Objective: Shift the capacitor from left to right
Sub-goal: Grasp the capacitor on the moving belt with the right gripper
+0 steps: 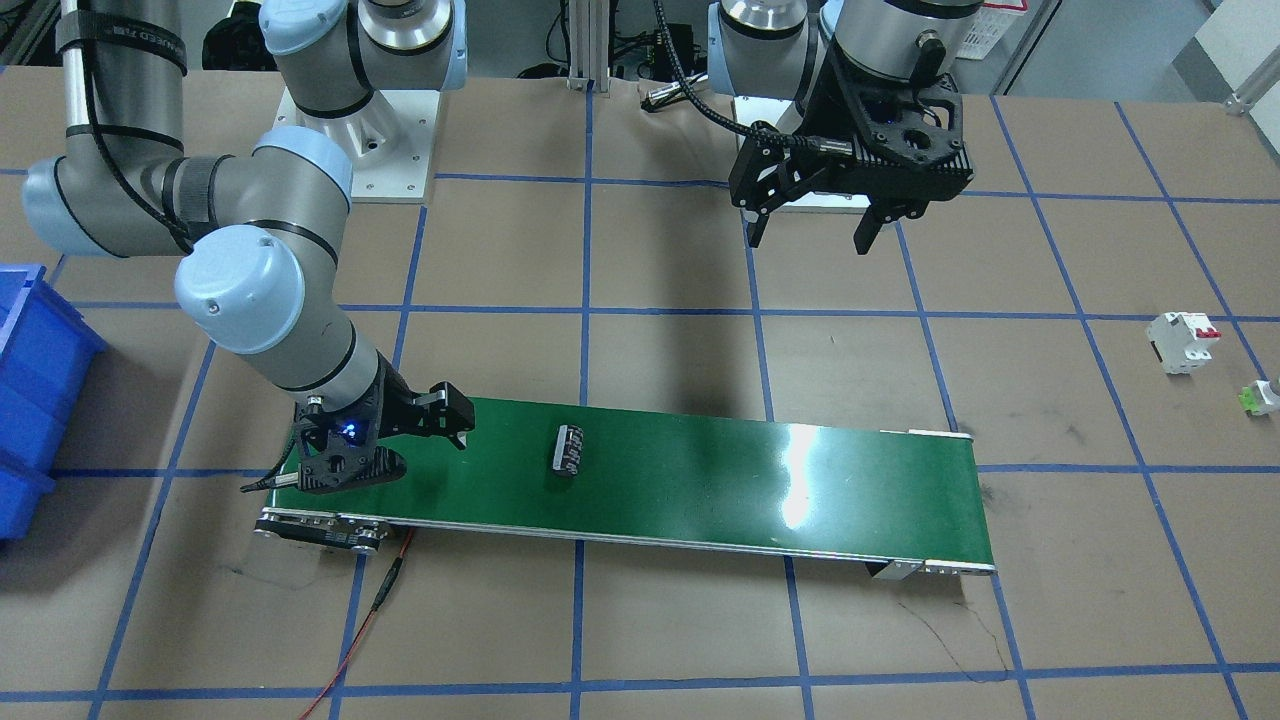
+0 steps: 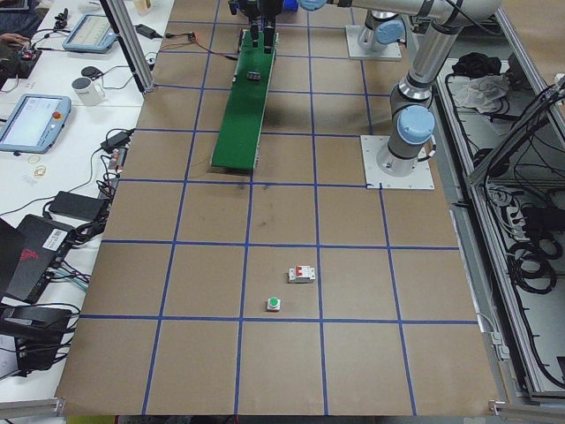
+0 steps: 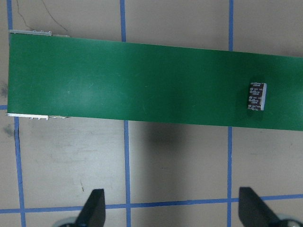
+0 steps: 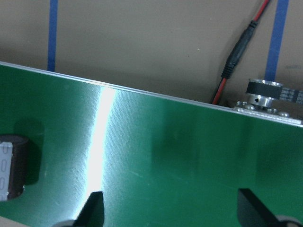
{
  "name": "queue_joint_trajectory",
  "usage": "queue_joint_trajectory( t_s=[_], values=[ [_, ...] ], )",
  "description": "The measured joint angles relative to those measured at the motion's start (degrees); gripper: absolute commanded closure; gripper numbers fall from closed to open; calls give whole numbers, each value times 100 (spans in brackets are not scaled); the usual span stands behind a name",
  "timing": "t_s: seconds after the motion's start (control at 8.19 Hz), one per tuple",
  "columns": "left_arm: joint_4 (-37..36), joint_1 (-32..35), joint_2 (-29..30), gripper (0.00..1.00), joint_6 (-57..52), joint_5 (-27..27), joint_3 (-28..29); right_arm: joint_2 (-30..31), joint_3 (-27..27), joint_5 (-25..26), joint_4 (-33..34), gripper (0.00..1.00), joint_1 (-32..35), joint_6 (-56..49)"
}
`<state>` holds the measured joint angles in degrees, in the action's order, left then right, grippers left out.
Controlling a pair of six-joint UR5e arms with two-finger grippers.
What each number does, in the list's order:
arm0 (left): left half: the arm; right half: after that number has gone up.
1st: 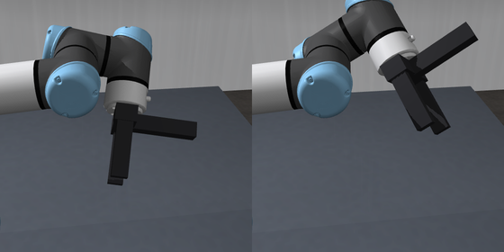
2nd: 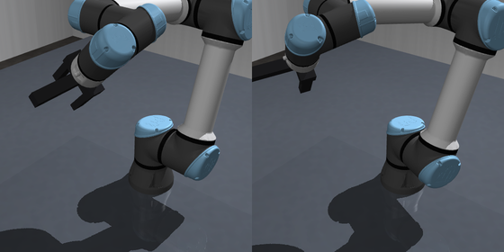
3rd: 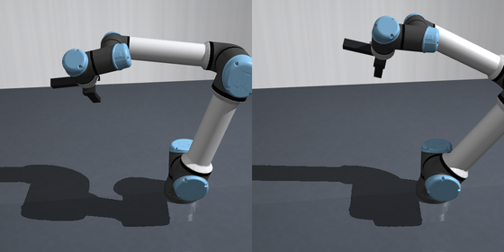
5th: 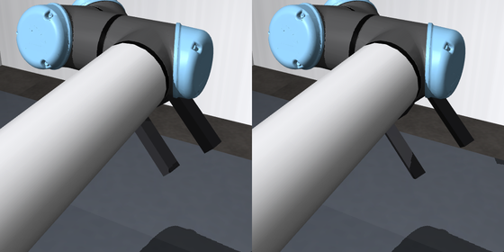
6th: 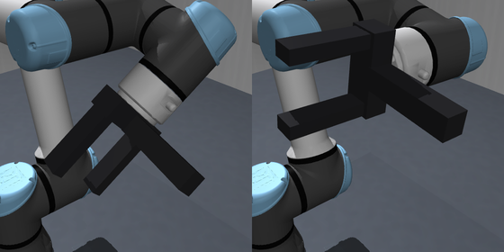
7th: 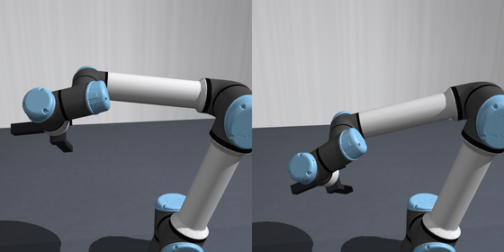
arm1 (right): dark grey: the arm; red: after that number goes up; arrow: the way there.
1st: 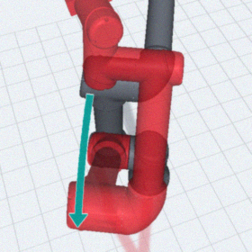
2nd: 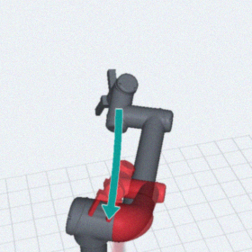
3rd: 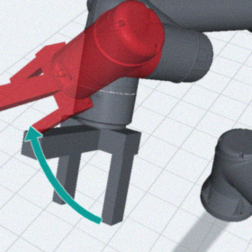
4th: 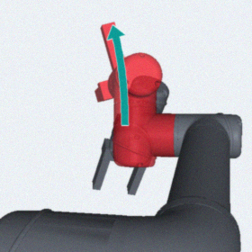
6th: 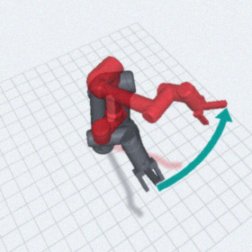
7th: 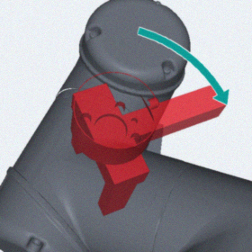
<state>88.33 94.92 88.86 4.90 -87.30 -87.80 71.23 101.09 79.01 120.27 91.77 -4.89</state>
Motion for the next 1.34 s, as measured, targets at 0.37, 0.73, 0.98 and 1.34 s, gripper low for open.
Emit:
queue_joint_trajectory(
  t_s=[0.37, 0.73, 0.98, 1.34],
  values=[
    [0, 0, -4, 0, -14, 2, -4, 6, 12, -40, -29, 1, 14, 850],
    [10, 7, -10, 0, -16, -2, -4, 6, 16, -52, -38, 7, 72, 1134],
    [13, 9, -14, 0, -22, -2, -7, -12, 17, -5, -32, 8, 237, 1259],
    [9, 9, -18, 0, -24, 8, -8, -91, 20, 67, -18, 8, 322, 1267]
  ],
)
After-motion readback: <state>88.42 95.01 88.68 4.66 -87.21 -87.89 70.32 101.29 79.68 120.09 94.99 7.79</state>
